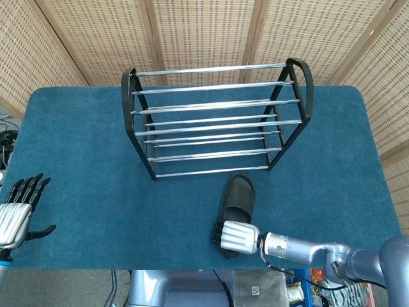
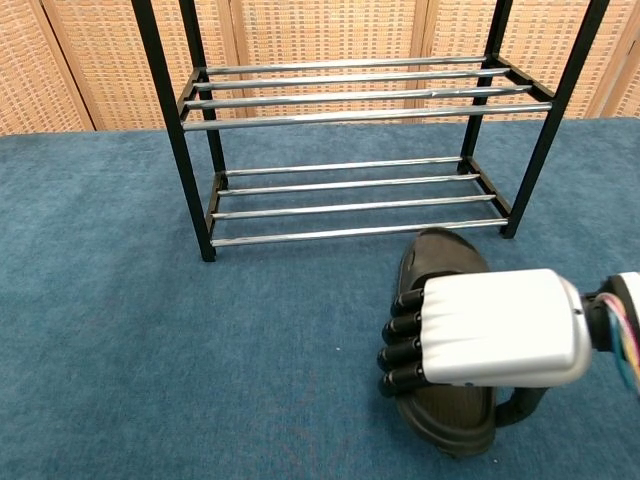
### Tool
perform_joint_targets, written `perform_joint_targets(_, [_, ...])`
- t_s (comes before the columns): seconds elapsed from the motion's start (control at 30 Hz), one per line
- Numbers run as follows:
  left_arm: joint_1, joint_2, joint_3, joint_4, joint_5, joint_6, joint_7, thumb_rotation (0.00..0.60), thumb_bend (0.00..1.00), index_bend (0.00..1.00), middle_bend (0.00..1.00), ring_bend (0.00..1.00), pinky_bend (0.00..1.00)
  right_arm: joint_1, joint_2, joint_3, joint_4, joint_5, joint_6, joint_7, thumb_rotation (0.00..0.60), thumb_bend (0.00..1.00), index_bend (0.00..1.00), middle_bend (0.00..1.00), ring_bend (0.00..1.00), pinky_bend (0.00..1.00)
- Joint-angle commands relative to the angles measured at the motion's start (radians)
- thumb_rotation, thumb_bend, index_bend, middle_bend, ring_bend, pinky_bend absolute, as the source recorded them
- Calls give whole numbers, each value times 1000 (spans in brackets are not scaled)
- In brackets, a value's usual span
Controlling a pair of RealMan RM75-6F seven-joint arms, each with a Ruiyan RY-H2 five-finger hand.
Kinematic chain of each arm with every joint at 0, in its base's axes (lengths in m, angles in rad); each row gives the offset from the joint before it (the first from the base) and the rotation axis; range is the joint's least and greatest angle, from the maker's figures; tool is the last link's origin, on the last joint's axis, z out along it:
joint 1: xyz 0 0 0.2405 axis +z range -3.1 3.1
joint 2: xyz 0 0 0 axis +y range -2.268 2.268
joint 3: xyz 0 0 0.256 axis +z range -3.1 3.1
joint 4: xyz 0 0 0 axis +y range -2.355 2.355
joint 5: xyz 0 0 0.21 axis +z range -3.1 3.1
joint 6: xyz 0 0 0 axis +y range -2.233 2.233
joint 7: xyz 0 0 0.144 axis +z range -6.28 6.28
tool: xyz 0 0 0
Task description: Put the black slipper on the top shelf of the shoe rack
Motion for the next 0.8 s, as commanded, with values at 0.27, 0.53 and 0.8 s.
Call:
perform_joint_targets(0.27, [4, -4, 6, -3, 14, 11, 14, 600, 108, 0, 0, 0, 0, -59, 187, -80, -86, -161, 227, -94, 600, 677, 611, 591, 455, 390])
perform_joint_targets(0.53, [3, -10, 6, -6, 9, 9, 30, 600, 108, 0, 0, 0, 0, -68, 255, -98, -94, -303, 338, -169, 600, 678, 611, 589, 455, 390])
perform_joint_targets(0.8, [-1, -18, 5, -9, 2, 1, 52, 600, 108, 0, 0, 0, 0, -6, 332, 12, -116, -255, 327, -124, 600, 677, 611, 582, 455, 391])
